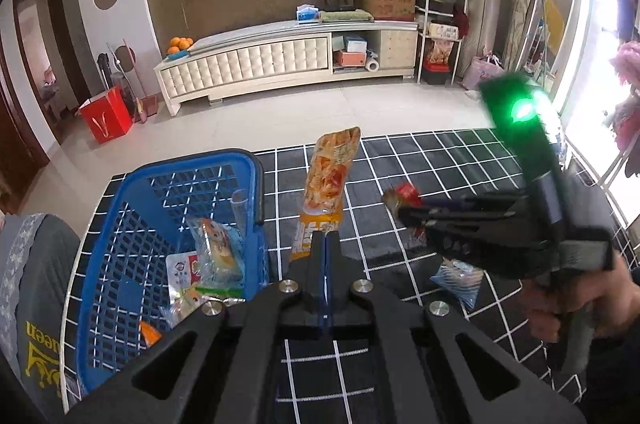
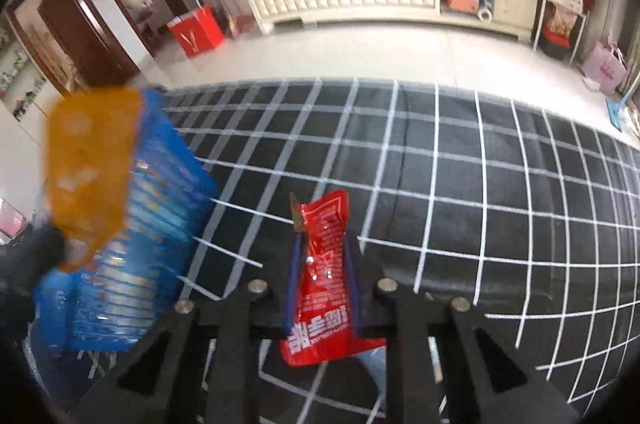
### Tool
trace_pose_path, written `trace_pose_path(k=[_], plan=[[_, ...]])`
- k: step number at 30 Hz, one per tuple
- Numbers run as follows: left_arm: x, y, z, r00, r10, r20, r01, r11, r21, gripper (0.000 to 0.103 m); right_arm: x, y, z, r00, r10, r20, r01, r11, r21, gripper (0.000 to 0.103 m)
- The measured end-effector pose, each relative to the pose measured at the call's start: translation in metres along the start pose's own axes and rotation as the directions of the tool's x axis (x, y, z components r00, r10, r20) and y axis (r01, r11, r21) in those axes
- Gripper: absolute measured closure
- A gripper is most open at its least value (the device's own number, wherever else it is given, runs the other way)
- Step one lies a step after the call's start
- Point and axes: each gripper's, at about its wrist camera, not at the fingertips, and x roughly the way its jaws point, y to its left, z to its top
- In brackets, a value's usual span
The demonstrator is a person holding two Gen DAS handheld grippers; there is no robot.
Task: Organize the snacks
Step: 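Grasp the orange snack bag with the left gripper while the right gripper grasps the red pack, then carry the orange bag over the basket with the left gripper while the right gripper carries the red pack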
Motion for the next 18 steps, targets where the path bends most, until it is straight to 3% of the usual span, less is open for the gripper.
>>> trace_pose_path(k=[10,18], plan=[[-0.056,0.024,-0.009,0.997,-0.024,0.068,0.027,0.999,-0.044,0.103,-0.073,0.061,0.007,0.992,0.03,0.12,-0.025,0.999,-0.048,0.079],[-0.08,0.058,-0.019,0.997,-0.01,0.079,0.016,0.998,-0.064,0.103,-0.094,0.098,0.011,0.986,0.068,0.154,-0.054,0.994,-0.095,0.079]])
